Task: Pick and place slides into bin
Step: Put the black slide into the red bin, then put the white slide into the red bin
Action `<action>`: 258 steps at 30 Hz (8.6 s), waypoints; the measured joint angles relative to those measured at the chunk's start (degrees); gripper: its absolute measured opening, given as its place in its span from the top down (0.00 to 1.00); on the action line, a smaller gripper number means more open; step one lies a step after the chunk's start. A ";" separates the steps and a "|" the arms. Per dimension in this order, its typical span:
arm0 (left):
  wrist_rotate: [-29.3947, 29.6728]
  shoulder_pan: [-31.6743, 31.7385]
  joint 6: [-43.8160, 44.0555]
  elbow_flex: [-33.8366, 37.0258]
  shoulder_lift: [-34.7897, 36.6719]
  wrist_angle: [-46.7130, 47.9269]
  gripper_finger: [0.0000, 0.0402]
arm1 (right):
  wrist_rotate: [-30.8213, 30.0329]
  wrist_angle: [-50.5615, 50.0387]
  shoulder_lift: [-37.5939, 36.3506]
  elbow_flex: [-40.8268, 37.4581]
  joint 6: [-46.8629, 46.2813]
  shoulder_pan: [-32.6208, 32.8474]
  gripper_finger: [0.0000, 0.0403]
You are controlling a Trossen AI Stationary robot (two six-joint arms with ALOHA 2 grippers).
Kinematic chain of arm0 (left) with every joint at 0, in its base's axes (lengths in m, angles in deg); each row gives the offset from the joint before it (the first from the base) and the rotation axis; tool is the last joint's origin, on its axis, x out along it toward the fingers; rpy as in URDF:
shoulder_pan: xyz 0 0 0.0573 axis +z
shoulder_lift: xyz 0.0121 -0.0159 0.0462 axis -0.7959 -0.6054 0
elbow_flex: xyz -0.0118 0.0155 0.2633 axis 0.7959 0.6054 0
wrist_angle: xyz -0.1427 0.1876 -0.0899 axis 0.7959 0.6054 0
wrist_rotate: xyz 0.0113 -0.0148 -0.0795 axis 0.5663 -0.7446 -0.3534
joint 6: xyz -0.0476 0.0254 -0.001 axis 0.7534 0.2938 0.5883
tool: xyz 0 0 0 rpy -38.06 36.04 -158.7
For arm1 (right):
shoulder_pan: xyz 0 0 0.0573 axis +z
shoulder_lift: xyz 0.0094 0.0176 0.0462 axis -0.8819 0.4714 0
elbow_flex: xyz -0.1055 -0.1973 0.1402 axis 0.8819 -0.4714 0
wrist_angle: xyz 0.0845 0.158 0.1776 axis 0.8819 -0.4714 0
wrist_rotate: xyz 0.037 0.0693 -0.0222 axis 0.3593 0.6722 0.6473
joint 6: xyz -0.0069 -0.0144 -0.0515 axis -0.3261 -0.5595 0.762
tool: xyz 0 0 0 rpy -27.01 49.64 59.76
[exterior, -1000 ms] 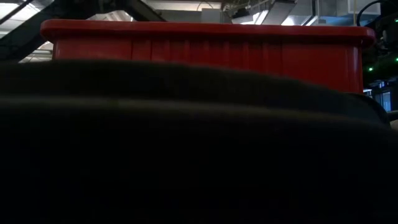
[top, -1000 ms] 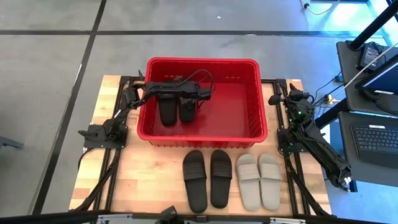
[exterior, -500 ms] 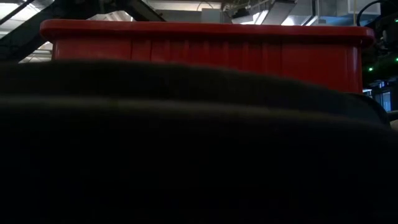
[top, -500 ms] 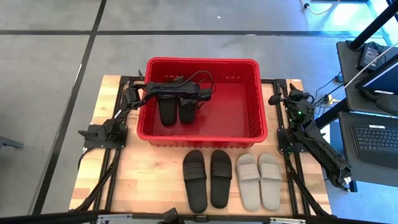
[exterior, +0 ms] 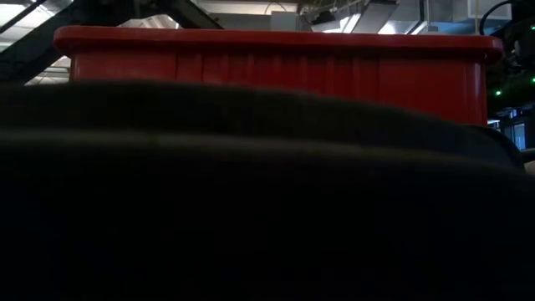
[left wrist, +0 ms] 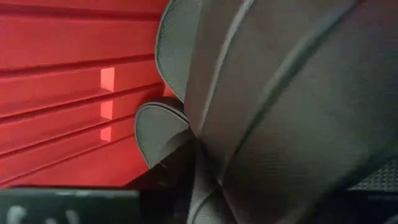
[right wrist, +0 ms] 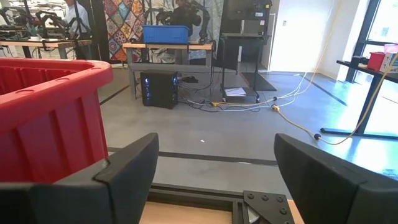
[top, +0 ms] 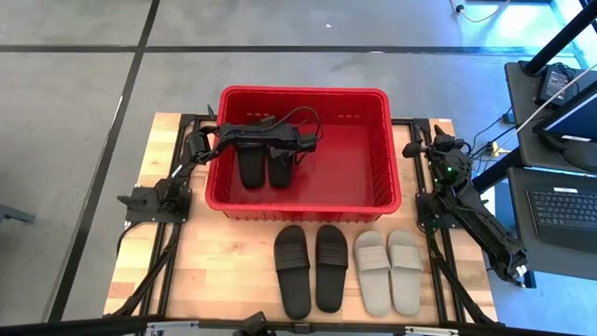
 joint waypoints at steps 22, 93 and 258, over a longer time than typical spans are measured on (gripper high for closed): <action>-4.19 0.00 0.39 -0.09 0.41 1.52 0.35 | 0.00 -0.01 0.00 0.00 -0.02 -0.01 0.21; -40.37 5.26 -14.93 -6.62 1.97 3.24 0.35 | 0.02 -0.01 0.02 0.00 0.22 -0.01 0.21; -30.24 -30.10 -0.04 70.18 126.66 -37.59 0.35 | 27.82 -82.88 102.52 84.39 -74.53 105.40 0.21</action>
